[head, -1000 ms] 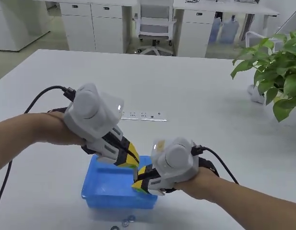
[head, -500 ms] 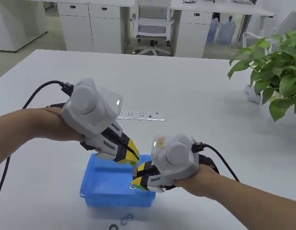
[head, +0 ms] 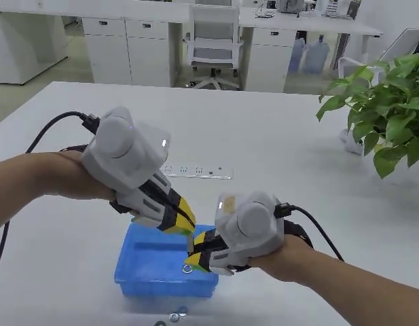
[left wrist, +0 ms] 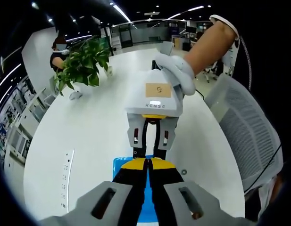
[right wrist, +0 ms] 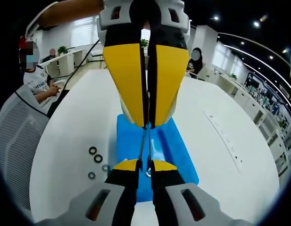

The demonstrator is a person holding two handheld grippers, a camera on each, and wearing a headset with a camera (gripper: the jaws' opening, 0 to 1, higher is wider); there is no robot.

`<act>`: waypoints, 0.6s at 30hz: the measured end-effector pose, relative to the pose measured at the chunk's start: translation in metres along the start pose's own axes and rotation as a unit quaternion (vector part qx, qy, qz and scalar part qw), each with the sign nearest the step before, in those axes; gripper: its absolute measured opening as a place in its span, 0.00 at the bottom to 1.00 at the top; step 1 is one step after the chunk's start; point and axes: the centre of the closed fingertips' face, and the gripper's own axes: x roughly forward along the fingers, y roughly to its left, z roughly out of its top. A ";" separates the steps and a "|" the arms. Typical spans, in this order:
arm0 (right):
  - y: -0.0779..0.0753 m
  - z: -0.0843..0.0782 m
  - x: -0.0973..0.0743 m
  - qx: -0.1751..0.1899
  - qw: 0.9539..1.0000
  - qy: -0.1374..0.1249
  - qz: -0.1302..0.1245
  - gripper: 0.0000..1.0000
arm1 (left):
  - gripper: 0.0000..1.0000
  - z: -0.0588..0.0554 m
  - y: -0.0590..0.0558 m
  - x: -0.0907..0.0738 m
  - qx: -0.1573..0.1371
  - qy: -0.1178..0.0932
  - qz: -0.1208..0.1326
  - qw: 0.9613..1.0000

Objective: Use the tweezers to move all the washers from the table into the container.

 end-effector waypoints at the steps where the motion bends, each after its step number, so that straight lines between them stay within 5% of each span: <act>1: 0.001 0.001 -0.001 0.000 1.000 0.000 -0.001 0.11 | 0.05 0.001 0.000 -0.001 0.001 0.000 0.001 1.000; 18: 0.019 0.015 -0.007 -0.012 1.000 -0.007 -0.006 0.11 | 0.05 0.004 -0.020 -0.013 0.006 0.006 0.001 1.000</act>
